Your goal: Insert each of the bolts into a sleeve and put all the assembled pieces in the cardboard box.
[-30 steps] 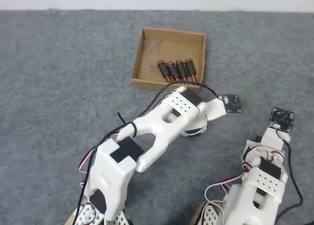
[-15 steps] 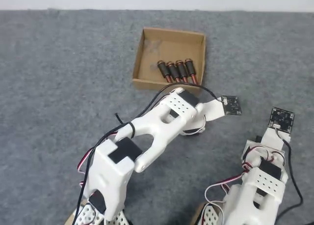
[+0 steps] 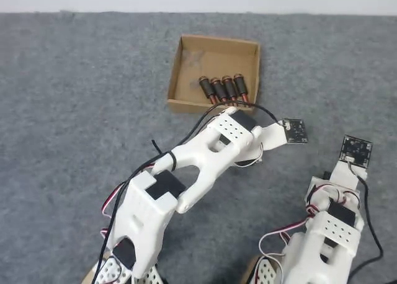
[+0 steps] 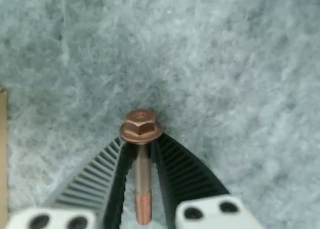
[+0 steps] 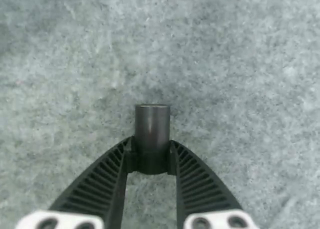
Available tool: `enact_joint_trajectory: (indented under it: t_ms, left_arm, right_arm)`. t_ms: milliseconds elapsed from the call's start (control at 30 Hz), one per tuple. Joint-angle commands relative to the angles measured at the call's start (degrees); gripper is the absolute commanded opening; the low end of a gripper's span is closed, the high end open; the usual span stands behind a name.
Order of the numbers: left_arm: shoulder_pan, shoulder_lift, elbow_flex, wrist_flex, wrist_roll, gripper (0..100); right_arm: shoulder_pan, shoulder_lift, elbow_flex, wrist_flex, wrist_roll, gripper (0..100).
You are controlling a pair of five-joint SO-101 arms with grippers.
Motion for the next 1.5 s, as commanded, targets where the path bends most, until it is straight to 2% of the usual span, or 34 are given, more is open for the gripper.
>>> enact_joint_trajectory:
  t_ms: [0, 333, 500, 733, 1033, 1467]
  left_arm:
    - [-1.23, -0.97, -2.95, 0.79, 3.60, 1]
    - [-3.25, -10.02, 2.24, -1.41, 15.30, 1]
    - [-5.54, -19.08, 11.38, -6.15, 16.35, 1]
    - [-12.57, -31.56, 21.32, -11.34, 23.56, 1]
    - [-20.92, -41.14, 32.31, -16.97, 33.23, 1]
    - [-38.42, -57.67, 53.41, -25.93, 38.86, 1]
  right_arm:
    - [-0.66, -1.89, -0.35, -1.19, 0.70, 2.4]
    - [-1.80, -1.89, -0.26, -1.19, 0.62, 2.4]
    - [-1.80, -1.80, -0.26, -1.19, 0.62, 2.4]
    - [-1.80, -1.80, -0.26, -1.19, 0.62, 2.4]
    - [-1.80, -1.80, -0.26, -1.19, 0.88, 2.4]
    - [-1.80, -1.80, -0.26, -1.27, 0.97, 2.4]
